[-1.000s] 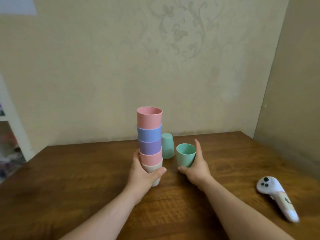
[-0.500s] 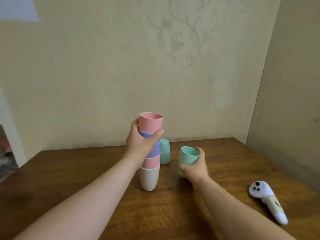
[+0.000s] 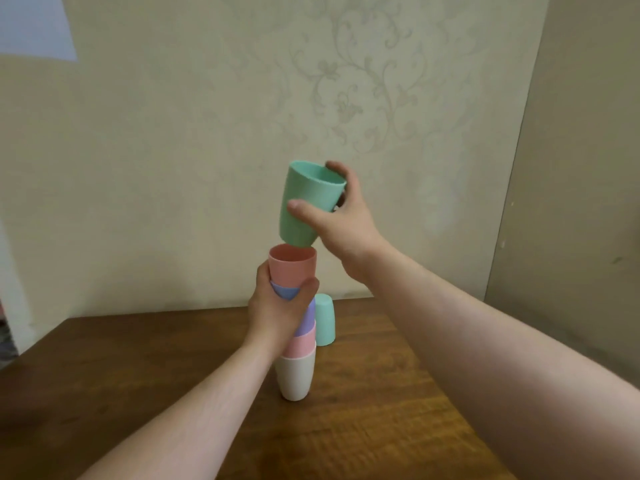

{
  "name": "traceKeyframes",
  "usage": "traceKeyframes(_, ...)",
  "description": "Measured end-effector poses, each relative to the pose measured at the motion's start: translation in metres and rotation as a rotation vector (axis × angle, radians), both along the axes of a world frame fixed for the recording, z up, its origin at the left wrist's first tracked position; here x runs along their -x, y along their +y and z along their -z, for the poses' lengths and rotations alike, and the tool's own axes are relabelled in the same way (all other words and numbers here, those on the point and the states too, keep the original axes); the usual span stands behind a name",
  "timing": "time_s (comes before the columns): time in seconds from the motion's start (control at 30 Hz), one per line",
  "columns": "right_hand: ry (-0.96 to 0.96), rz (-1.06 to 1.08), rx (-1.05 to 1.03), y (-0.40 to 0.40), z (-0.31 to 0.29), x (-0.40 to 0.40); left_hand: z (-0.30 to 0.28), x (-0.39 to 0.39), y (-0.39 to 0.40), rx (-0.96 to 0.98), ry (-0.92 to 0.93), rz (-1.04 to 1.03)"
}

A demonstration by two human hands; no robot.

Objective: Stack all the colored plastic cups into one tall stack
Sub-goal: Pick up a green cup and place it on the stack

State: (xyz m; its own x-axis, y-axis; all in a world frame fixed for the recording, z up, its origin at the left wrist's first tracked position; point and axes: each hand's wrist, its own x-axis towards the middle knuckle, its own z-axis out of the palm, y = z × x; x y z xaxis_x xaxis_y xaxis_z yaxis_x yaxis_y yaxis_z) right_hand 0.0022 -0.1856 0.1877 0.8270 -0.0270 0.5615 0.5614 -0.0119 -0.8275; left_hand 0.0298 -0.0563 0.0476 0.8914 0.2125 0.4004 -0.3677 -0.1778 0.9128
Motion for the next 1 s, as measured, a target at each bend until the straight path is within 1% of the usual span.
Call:
traceKeyframes(0.1, 0.066, 0.017, 0.214, 0.014, 0.025, -0.001, -0.002, 0.000, -0.001, 0.065, 0.037, 0.018)
traceKeyframes(0.17, 0.113, 0.045, 0.256, 0.017, 0.043, -0.004, 0.000, -0.004, -0.002, 0.053, 0.052, 0.001)
traceKeyframes(0.23, 0.174, 0.011, 0.201, 0.018, 0.053, -0.007, 0.002, -0.007, -0.002, -0.008, 0.031, -0.025)
traceKeyframes(0.3, 0.207, -0.043, 0.143, 0.019, 0.055, -0.009, 0.004, -0.009, -0.002, -0.014, 0.013, -0.026)
traceKeyframes(0.4, 0.191, -0.029, 0.164, 0.020, 0.054, -0.013, 0.012, -0.012, -0.002, -0.022, 0.012, 0.007)
traceKeyframes(0.47, 0.185, -0.019, 0.188, 0.018, 0.056, -0.015, 0.022, -0.011, -0.001, -0.064, 0.011, 0.025)
traceKeyframes(0.53, 0.190, -0.094, 0.182, 0.013, 0.059, -0.017, 0.027, -0.010, 0.003, -0.071, 0.024, 0.011)
traceKeyframes(0.6, 0.210, -0.145, 0.130, 0.006, 0.062, -0.021, 0.029, -0.012, 0.011, -0.041, 0.018, 0.010)
traceKeyframes(0.63, 0.219, -0.110, 0.099, 0.001, 0.065, -0.027, 0.028, -0.014, 0.016, -0.029, 0.010, 0.003)
traceKeyframes(0.7, 0.232, 0.064, 0.107, -0.008, 0.078, -0.044, 0.027, -0.020, 0.030, 0.006, -0.004, -0.027)
traceKeyframes(0.73, 0.250, 0.177, 0.187, -0.013, 0.088, -0.055, 0.027, -0.023, 0.037, 0.018, -0.008, -0.041)
traceKeyframes(0.77, 0.282, 0.290, 0.339, -0.019, 0.099, -0.066, 0.027, -0.027, 0.042, 0.017, -0.007, -0.047)
traceKeyframes(0.8, 0.319, 0.365, 0.539, -0.024, 0.112, -0.078, 0.028, -0.029, 0.044, 0.008, -0.005, -0.043)
traceKeyframes(0.83, 0.355, 0.385, 0.741, -0.029, 0.126, -0.089, 0.028, -0.030, 0.043, -0.005, -0.003, -0.030)
traceKeyframes(0.87, 0.392, 0.362, 0.916, -0.032, 0.140, -0.099, 0.029, -0.029, 0.041, -0.022, -0.006, -0.011)
traceKeyframes(0.93, 0.445, 0.263, 1.174, -0.034, 0.169, -0.111, 0.031, -0.027, 0.034, -0.045, -0.031, 0.021)
traceKeyframes(0.97, 0.445, 0.220, 1.253, -0.034, 0.182, -0.113, 0.032, -0.027, 0.032, -0.044, -0.048, 0.026)
traceKeyframes(1.0, 0.423, 0.207, 1.286, -0.034, 0.194, -0.114, 0.033, -0.026, 0.031, -0.042, -0.064, 0.027)
